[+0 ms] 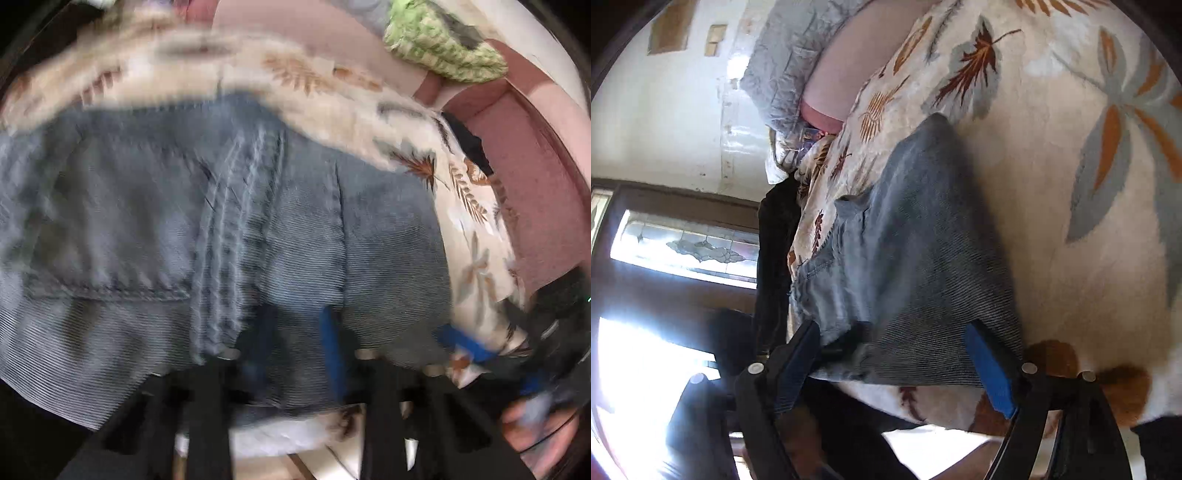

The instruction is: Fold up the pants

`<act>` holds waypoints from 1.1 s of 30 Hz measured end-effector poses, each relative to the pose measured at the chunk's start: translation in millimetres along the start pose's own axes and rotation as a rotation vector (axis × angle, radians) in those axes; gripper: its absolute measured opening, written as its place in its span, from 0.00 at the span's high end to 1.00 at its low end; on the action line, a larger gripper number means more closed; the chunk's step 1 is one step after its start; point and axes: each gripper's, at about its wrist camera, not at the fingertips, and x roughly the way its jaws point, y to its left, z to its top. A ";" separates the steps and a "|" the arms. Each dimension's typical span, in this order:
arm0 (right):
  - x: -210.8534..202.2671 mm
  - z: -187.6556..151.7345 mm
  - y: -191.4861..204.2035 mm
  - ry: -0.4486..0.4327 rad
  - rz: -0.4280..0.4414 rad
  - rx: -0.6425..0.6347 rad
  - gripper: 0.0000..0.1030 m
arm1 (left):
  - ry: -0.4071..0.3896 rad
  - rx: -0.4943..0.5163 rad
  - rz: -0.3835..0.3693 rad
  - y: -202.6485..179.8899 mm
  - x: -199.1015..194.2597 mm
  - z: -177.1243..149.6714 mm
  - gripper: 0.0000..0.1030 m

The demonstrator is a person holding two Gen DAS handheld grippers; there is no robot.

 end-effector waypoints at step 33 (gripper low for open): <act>16.8 -7.3 -33.8 0.113 -0.003 0.089 0.21 | -0.059 0.034 -0.063 -3.7 -28.1 -12.1 0.30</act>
